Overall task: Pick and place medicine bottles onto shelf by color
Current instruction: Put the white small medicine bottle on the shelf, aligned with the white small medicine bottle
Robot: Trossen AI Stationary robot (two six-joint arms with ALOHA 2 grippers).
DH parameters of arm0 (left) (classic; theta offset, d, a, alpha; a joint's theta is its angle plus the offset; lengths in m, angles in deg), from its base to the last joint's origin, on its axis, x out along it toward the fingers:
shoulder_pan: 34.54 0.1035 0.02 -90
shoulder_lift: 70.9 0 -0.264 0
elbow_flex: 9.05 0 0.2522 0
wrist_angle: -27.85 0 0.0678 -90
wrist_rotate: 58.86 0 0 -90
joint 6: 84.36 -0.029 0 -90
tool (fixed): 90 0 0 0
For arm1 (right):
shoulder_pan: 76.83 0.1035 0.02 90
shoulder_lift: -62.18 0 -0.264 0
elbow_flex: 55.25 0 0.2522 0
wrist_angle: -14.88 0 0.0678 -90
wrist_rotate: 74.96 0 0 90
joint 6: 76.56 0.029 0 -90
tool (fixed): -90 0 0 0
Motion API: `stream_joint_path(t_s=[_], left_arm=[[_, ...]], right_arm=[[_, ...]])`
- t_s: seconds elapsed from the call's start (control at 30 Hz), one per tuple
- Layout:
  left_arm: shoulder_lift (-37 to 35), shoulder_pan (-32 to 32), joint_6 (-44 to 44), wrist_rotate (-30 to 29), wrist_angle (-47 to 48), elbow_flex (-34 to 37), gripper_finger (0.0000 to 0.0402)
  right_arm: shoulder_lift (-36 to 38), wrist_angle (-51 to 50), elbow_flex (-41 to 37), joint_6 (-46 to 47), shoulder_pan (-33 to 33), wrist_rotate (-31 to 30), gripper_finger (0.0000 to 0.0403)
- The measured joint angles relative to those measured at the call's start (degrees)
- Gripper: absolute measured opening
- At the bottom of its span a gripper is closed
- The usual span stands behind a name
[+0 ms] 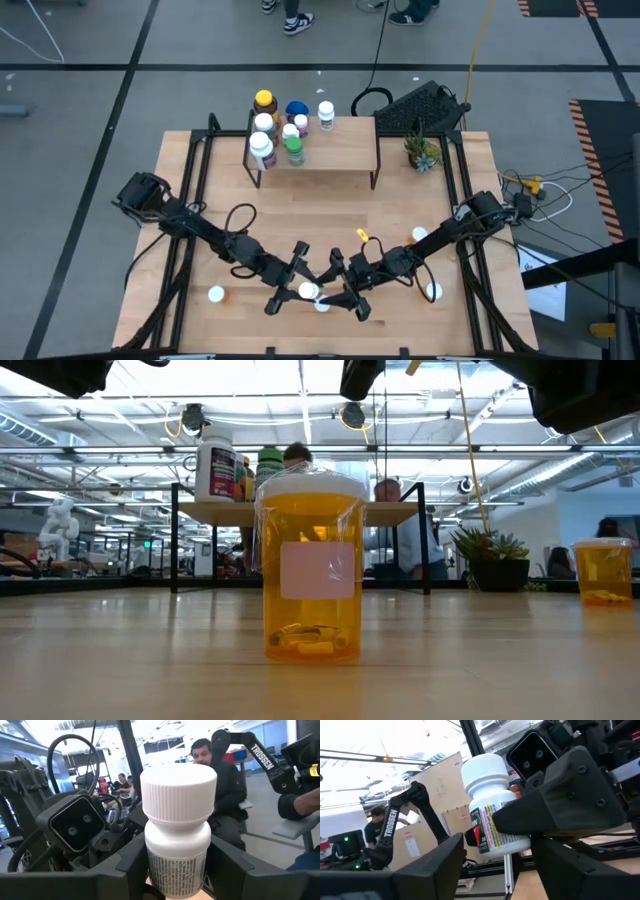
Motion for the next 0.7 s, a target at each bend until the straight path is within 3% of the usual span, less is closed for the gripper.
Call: stream_joint_path(t_s=[0.2,0.37,0.7], left_arm=[[0.0,-0.02,-0.39,-0.43,-0.04,0.0,0.0167],[-0.04,-0.12,1.14,-2.48,-0.07,0.05,0.0186],[-0.04,-0.13,7.55,-7.29,1.81,0.2,0.0258]], right_arm=[[0.0,0.28,0.0,0.73,0.0,-0.37,0.0179],[0.0,0.47,0.0,0.82,0.0,-0.47,0.0148],[0.15,-0.44,-1.59,-3.46,0.2,-4.16,0.0143]])
